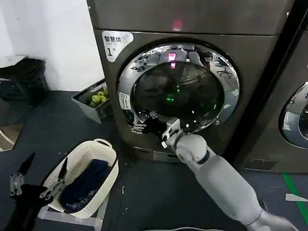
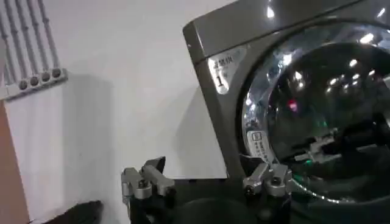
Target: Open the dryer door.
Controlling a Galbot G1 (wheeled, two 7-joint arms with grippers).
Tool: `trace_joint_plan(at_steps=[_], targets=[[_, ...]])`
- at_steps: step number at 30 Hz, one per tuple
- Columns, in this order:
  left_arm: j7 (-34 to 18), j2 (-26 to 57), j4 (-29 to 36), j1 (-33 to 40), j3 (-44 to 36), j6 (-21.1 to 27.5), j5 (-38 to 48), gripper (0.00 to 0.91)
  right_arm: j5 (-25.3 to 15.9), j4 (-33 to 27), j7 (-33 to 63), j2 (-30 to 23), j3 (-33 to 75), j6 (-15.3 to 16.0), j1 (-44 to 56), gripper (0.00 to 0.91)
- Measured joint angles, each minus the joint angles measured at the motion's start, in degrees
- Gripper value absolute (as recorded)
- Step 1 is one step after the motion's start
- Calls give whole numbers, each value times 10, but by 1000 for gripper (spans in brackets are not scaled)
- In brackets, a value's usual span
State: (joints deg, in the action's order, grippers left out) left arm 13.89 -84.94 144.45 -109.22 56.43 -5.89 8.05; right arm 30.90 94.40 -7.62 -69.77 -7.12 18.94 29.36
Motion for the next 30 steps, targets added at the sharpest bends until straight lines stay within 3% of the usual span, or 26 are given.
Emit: trace_joint_plan(at_steps=[20, 30], targets=[[1, -3, -1, -1, -3, -5, -4, 907, -18, -66, 20, -65, -10, -9, -40, 907], [4, -3, -2, 1, -3, -6, -4, 907, -16, -95, 9, -71, -19, -14, -58, 907]])
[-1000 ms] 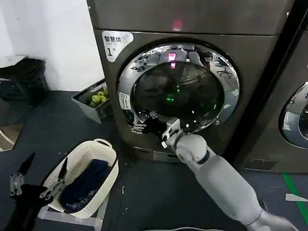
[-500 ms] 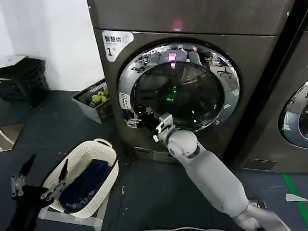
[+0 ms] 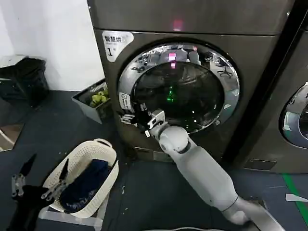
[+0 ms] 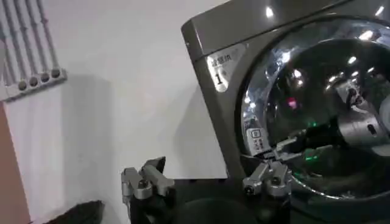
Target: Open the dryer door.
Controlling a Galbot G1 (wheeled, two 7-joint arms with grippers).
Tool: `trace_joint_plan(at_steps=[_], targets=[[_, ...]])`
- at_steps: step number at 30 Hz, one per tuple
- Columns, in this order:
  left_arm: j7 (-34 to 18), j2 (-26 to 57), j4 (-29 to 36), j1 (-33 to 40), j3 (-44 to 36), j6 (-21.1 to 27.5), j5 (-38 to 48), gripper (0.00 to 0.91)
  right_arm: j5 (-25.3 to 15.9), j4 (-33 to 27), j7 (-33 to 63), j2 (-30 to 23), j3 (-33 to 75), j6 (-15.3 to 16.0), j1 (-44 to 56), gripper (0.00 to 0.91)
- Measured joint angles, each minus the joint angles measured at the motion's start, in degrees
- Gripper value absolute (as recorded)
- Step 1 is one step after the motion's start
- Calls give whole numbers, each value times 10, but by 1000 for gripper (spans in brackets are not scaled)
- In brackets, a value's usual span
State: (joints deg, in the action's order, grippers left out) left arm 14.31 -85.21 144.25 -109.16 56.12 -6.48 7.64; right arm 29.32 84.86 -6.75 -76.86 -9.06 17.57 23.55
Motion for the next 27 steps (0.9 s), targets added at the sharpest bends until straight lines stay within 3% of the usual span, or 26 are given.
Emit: trace_joint_plan(at_steps=[16, 24, 27], targets=[[15, 3, 0, 0, 1, 10, 6, 907, 51, -24, -17, 0, -6, 5, -22, 907], [32, 6, 1, -1, 5, 24, 27, 907, 55, -39, -21, 0, -12, 3, -29, 907], [36, 6, 2, -1, 6, 29, 28, 907, 77, -41, -34, 2, -7, 7, -32, 907]])
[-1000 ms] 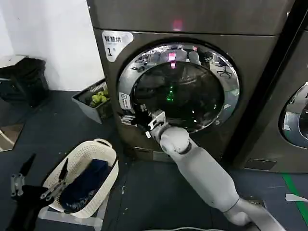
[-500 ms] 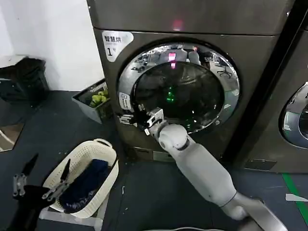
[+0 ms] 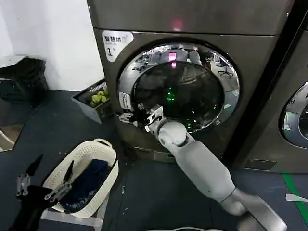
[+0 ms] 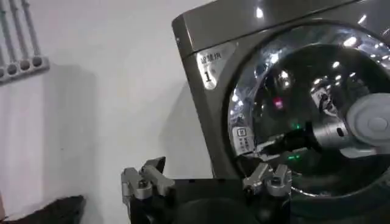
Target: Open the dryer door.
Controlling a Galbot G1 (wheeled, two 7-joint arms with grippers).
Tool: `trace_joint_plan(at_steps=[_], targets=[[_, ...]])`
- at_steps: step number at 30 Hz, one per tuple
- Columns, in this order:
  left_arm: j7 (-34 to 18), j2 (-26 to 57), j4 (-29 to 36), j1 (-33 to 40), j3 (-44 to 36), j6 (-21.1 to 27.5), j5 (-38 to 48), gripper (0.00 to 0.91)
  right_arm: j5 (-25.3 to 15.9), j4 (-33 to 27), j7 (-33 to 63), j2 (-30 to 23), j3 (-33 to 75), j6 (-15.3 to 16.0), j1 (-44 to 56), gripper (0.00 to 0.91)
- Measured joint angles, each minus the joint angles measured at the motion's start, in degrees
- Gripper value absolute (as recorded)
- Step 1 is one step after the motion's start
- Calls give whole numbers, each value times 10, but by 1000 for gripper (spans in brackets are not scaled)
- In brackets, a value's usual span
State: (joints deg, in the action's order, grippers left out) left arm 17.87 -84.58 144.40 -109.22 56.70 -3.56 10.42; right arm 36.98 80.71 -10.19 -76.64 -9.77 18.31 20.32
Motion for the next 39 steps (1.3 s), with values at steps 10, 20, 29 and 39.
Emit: trace_joint_plan(at_steps=[10, 20, 29, 39], targets=[[18, 4, 0, 6, 9, 11, 23, 907, 20, 13, -81, 18, 11, 16, 5, 907], [47, 18, 3, 22, 27, 80, 33, 907, 14, 46, -203, 48, 28, 31, 16, 907], [106, 42, -38, 59, 73, 80, 95, 907, 13, 70, -311, 86, 29, -8, 32, 907], [103, 77, -79, 81, 126, 87, 156, 907, 9, 88, -450, 126, 40, -15, 50, 907]])
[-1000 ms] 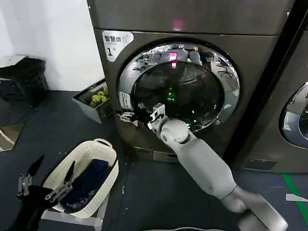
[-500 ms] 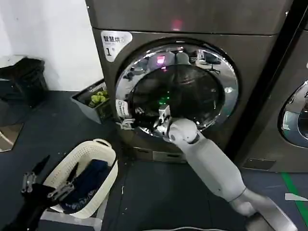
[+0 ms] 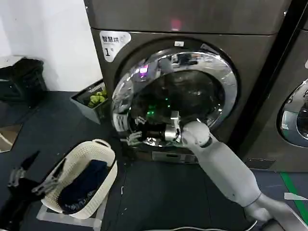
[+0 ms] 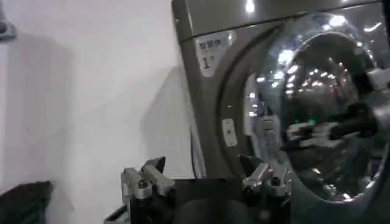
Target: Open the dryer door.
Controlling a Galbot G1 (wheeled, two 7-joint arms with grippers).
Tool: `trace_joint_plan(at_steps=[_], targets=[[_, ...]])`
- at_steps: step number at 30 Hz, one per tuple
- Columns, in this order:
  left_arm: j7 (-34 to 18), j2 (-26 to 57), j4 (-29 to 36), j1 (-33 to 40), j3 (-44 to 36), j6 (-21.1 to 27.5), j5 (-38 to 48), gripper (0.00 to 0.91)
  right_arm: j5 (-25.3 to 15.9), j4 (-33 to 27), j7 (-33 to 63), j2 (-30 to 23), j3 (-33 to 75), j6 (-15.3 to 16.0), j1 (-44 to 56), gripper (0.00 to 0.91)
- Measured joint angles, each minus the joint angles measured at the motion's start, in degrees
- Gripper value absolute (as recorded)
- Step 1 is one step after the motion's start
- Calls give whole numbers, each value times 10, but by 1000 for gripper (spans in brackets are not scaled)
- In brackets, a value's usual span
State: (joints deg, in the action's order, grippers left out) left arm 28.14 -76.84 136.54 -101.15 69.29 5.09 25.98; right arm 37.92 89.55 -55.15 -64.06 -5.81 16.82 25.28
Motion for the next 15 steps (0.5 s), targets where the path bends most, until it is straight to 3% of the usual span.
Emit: trace_joint_plan(at_steps=[10, 15], targets=[[-30, 62, -46, 41, 38, 4, 62, 907, -22, 10, -128, 36, 20, 0, 23, 907], [-52, 97, -65, 61, 27, 2, 85, 907, -22, 19, -182, 54, 34, -17, 36, 907]])
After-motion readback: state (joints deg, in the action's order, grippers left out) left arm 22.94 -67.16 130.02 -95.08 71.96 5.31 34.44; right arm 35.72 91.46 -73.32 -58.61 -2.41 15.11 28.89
